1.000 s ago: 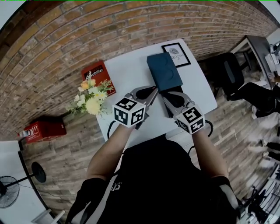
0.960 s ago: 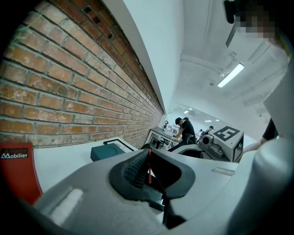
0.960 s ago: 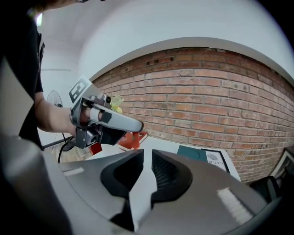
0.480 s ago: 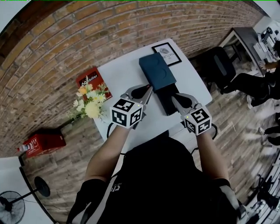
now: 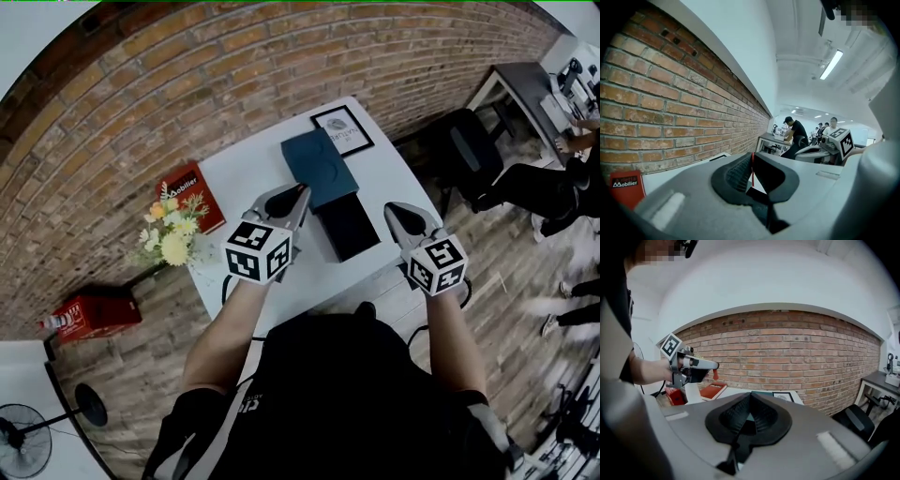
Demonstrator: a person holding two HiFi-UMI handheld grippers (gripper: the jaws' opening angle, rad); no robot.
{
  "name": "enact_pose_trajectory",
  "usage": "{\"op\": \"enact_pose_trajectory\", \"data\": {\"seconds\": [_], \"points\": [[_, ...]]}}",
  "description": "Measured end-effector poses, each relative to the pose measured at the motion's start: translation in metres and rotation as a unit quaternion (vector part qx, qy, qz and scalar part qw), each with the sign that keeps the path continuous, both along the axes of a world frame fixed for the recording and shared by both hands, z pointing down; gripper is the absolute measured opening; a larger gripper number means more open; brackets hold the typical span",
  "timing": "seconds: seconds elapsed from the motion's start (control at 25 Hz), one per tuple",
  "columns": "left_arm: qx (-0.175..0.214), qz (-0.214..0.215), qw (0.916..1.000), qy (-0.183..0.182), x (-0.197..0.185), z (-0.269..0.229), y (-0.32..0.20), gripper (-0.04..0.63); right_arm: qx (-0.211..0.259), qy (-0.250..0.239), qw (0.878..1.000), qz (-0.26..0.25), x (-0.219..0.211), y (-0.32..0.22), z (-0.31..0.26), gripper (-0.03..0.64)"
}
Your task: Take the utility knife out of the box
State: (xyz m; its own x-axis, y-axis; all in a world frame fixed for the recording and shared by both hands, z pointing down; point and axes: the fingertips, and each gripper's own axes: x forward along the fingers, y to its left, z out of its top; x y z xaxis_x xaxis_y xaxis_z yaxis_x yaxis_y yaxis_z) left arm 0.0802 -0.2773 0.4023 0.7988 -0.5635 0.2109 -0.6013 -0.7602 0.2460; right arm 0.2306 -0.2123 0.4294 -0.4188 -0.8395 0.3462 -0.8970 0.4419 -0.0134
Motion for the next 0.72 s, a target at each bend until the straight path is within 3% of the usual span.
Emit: {"op": "enact_pose_trajectory", "data": {"seconds": [0.72], "points": [[0.023,-0.131,0.9907,-0.029,0.099,-0.026,0.054,0.020,0.060,-0.081,0.995,-0.019,0.179,0.039,-0.059,0.000]]}}
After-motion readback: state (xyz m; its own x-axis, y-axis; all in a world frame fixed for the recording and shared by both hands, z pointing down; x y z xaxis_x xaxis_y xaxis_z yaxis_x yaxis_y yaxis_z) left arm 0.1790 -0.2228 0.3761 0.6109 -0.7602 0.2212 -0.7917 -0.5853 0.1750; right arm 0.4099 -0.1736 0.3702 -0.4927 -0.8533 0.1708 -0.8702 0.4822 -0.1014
